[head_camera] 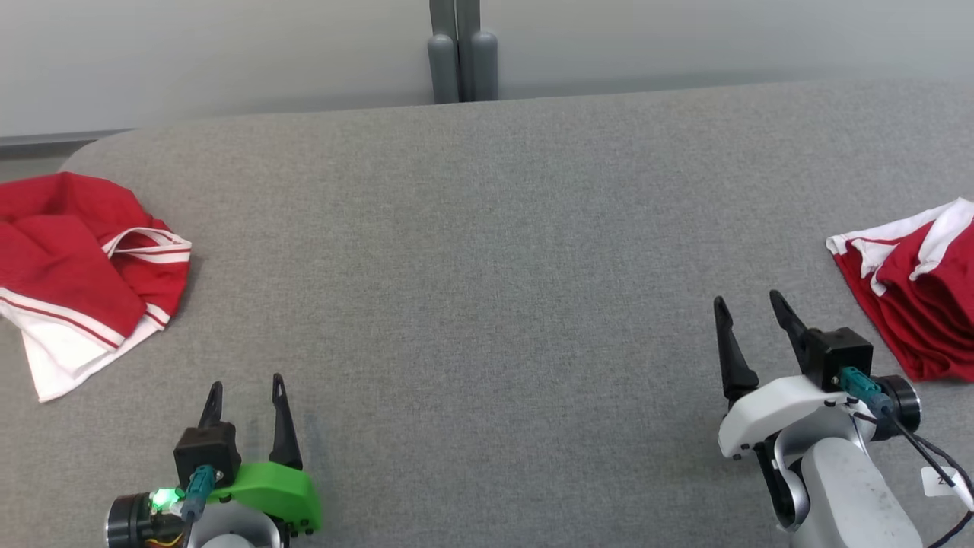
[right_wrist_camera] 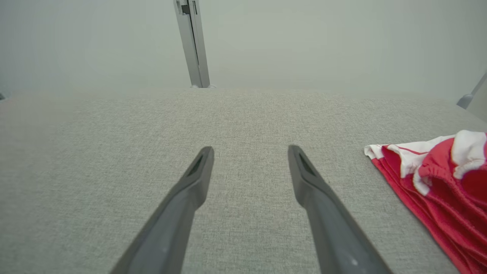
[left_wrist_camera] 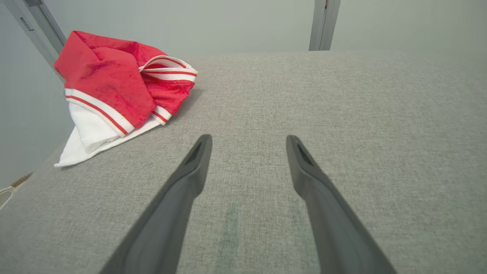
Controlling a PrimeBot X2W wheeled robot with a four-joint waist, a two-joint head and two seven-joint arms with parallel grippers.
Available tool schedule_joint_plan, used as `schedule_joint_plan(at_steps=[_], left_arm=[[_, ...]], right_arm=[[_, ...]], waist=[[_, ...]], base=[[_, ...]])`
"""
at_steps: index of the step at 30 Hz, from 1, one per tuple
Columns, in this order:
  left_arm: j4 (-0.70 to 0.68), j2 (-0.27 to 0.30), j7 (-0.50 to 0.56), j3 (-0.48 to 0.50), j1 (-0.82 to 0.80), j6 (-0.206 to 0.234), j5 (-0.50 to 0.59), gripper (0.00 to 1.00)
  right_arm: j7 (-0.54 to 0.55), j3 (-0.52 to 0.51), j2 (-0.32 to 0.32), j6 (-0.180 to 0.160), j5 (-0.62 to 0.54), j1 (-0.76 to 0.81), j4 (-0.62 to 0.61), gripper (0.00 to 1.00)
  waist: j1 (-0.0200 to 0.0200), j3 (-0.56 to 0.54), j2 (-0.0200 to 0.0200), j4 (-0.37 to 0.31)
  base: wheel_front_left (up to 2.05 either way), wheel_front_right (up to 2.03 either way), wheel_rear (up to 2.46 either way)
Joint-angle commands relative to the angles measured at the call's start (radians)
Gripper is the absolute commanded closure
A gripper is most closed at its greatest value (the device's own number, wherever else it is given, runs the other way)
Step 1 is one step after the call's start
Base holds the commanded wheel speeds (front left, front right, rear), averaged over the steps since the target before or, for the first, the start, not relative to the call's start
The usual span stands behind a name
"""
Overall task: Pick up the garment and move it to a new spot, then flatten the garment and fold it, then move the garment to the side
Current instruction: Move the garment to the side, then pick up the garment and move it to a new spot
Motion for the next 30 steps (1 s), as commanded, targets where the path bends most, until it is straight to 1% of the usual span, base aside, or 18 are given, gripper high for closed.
schedule_joint_plan(at_steps=[1, 8, 12, 16, 20, 30], left_arm=[[0.002, 0.001, 0.001, 0.011, 0.025, 0.001, 0.001, 0.00], [-0.004, 0.001, 0.001, 0.030, 0.056, 0.005, -0.007, 0.00], [-0.008, 0.000, 0.001, 0.030, 0.054, 0.005, -0.012, 0.00], [-0.004, 0.001, 0.001, 0.037, 0.038, 0.004, -0.017, 0.00], [-0.002, 0.001, 0.001, 0.039, 0.029, 0.006, -0.019, 0.00], [0.014, 0.001, 0.001, 0.043, 0.031, 0.013, -0.042, 0.00]], right_arm=[[0.000, 0.008, -0.002, -0.001, 0.005, 0.026, -0.003, 0.00], [0.000, 0.023, -0.001, -0.001, 0.039, 0.050, -0.005, 0.00], [0.000, 0.026, -0.001, -0.001, 0.045, 0.048, -0.009, 0.00], [0.000, 0.045, -0.001, -0.001, 0.046, 0.038, -0.016, 0.00], [0.000, 0.063, -0.001, -0.001, 0.044, 0.034, -0.025, 0.00], [0.000, 0.113, -0.001, -0.001, 0.071, 0.030, -0.022, 0.00]], waist=[[0.0000, -0.049, 0.0000, 0.018], [0.0000, -0.080, 0.0000, 0.015], [0.0000, -0.074, 0.0000, 0.017], [0.0000, -0.058, 0.0000, 0.037], [0.0000, -0.046, 0.0000, 0.086], [0.0000, -0.034, 0.0000, 0.254]], base=[[0.00, 0.00, 0.00], [0.00, 0.00, 0.00], [0.00, 0.00, 0.00], [0.00, 0.00, 0.00], [0.00, 0.00, 0.00], [0.00, 0.00, 0.00]])
